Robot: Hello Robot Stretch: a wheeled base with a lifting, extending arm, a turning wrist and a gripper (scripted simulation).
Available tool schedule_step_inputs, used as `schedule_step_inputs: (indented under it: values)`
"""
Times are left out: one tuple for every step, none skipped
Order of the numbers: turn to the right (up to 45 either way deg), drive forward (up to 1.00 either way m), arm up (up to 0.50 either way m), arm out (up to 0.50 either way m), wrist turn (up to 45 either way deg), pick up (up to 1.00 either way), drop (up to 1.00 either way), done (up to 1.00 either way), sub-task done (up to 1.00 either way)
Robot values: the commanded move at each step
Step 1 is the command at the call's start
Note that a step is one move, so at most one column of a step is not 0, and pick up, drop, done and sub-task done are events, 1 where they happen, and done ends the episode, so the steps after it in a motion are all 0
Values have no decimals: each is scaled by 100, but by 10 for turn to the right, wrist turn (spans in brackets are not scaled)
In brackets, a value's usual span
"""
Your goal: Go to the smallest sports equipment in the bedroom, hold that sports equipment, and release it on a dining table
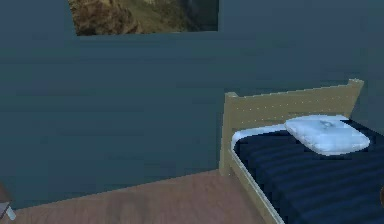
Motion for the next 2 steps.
schedule_step_inputs:
  values:
    - [0, 10, 0, 0, 0, 0, 0, 0, 0]
    - [-270, 0, 0, 0, 0, 0, 0, 0, 0]
